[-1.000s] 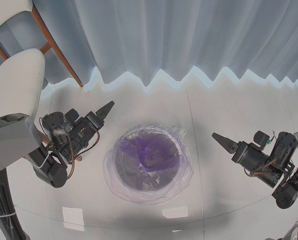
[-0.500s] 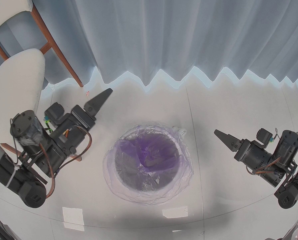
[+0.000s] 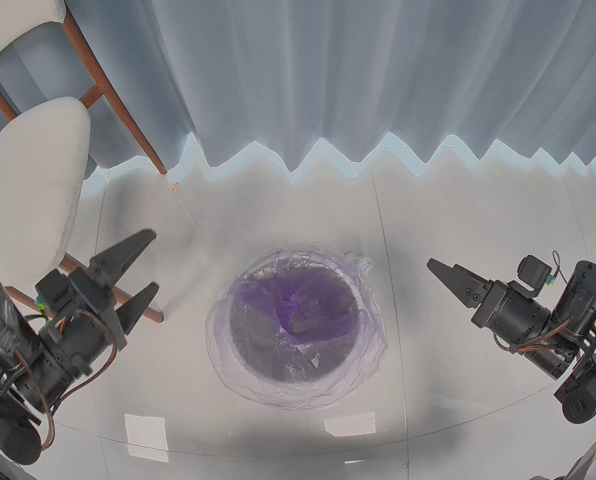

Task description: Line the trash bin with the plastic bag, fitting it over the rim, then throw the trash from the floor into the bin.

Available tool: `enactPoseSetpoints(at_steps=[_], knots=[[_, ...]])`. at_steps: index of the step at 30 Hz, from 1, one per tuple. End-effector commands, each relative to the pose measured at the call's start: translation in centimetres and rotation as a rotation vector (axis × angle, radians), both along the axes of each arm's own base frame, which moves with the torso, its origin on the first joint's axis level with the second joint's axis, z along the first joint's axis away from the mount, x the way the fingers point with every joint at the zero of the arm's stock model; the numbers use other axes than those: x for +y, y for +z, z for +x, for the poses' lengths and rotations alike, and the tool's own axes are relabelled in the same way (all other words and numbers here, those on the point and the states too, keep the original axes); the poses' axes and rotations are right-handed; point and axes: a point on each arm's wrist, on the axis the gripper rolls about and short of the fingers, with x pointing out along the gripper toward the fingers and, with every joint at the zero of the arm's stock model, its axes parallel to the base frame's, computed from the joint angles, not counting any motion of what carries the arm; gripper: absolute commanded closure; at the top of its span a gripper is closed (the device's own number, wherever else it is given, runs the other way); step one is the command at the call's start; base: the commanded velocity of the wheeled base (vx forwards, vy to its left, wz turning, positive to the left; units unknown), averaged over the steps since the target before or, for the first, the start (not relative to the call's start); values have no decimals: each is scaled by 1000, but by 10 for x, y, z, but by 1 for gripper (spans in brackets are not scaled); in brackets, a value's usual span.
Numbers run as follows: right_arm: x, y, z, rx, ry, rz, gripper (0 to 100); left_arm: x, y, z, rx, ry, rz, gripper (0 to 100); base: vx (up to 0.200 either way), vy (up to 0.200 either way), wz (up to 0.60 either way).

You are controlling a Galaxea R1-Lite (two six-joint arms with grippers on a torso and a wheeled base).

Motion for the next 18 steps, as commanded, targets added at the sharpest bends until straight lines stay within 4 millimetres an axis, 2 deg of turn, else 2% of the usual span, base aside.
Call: enactPoseSetpoints(at_steps=[1,2,4,7,10,11,12,15,18], knots=[[1,11,-10,-52,23,18,0,25,7,-51,-86,65,31,0,0,0,0],[1,13,-11,-60,23,20,0,31,12,-64,-118,131,71,0,0,0,0],[1,14,-11,-66,24,25,0,36,9,-76,-125,167,183,0,0,0,0],[0,17,-13,-74,24,29,0,43,-5,-101,-51,137,331,0,0,0,0],[2,19,-15,-84,35,34,0,49,-19,-129,-2,17,363,0,0,0,0],[2,19,-15,-85,35,35,0,50,-20,-133,-3,0,363,0,0,0,0],[1,23,-17,-99,37,43,0,56,-33,-152,20,-105,378,0,0,0,0],[0,26,-20,-110,38,49,0,70,-62,-188,-28,-273,412,0,0,0,0],[1,26,-20,-106,41,49,0,73,-72,-205,-49,-282,413,0,0,0,0]])
